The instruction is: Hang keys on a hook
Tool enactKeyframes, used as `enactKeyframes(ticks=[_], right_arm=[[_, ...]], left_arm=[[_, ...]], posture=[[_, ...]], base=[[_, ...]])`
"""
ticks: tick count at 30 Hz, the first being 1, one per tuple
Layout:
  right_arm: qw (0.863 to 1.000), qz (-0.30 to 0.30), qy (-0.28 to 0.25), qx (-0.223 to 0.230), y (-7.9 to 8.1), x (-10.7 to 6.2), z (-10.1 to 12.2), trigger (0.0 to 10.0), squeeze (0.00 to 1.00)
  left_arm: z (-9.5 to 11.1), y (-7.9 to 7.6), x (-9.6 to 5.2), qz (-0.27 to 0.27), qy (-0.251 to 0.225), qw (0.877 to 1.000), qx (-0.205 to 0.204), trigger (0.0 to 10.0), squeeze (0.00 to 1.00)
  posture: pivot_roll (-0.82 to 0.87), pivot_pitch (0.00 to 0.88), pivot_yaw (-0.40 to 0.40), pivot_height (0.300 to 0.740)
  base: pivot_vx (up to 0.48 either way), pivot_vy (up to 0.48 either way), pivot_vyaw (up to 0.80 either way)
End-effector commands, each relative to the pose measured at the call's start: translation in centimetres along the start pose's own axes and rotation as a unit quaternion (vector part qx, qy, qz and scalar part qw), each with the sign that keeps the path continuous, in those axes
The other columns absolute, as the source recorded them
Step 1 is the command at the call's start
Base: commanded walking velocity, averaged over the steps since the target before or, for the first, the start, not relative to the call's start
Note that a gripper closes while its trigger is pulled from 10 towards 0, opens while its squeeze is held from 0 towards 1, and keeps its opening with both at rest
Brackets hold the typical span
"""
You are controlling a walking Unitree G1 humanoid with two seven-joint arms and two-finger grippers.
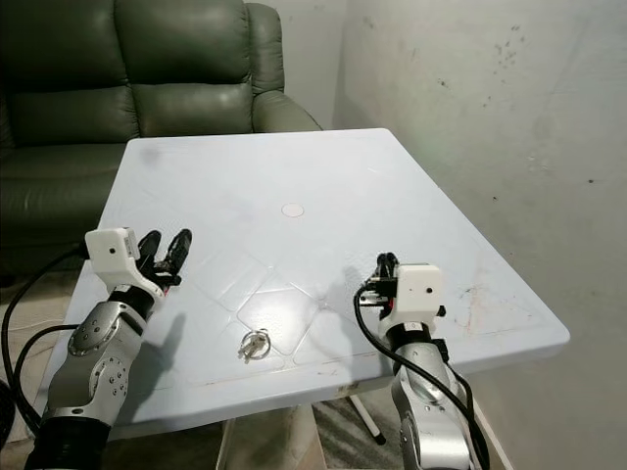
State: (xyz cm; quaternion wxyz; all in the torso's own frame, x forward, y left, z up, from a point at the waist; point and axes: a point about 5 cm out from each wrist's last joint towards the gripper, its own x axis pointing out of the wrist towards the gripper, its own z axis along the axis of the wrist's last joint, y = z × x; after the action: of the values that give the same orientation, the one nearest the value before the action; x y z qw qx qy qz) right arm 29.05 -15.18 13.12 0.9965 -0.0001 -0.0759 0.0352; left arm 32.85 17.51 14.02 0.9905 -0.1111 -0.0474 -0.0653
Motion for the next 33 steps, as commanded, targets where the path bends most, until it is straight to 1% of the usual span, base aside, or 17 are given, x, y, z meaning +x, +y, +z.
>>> enactKeyframes(ticks=[1,17,21,27,33], right_arm=[[1.0,0.0,0.0,-0.003,-0.22,0.28,0.14,10.0,0.0],[1.0,0.01,0.0,-0.002,0.08,0.23,0.07,10.0,0.0],[1.0,0.011,0.001,-0.002,0.1,0.21,0.03,10.0,0.0],[1.0,0.013,0.001,-0.003,0.18,0.11,0.03,10.0,0.0],[1.0,0.016,0.003,-0.004,0.15,0.05,0.02,10.0,0.0]], left_arm=[[0.21,-0.15,0.29,0.0,-0.004,1.0,0.004,10.0,0.0],[-0.06,-0.31,0.4,-0.005,0.004,1.0,0.004,10.0,0.0],[-0.16,-0.51,0.41,-0.005,0.002,1.0,-0.027,10.0,0.0],[-0.28,-0.4,0.45,0.003,0.007,1.0,-0.012,10.0,0.0],[-0.34,-0.38,0.41,0.008,0.008,1.0,-0.022,10.0,0.0]], posture=[[0.03,0.0,-0.048,0.74],[0.03,0.0,-0.05,0.74],[0.03,0.0,-0.051,0.74],[0.03,0.0,-0.051,0.74],[0.03,0.0,-0.056,0.74]], base=[[0.0,-0.371,-0.77],[0.0,-0.454,-0.77],[0.0,0.0,-0.77],[0.0,0.0,-0.77],[0.0,0.0,-0.77]])
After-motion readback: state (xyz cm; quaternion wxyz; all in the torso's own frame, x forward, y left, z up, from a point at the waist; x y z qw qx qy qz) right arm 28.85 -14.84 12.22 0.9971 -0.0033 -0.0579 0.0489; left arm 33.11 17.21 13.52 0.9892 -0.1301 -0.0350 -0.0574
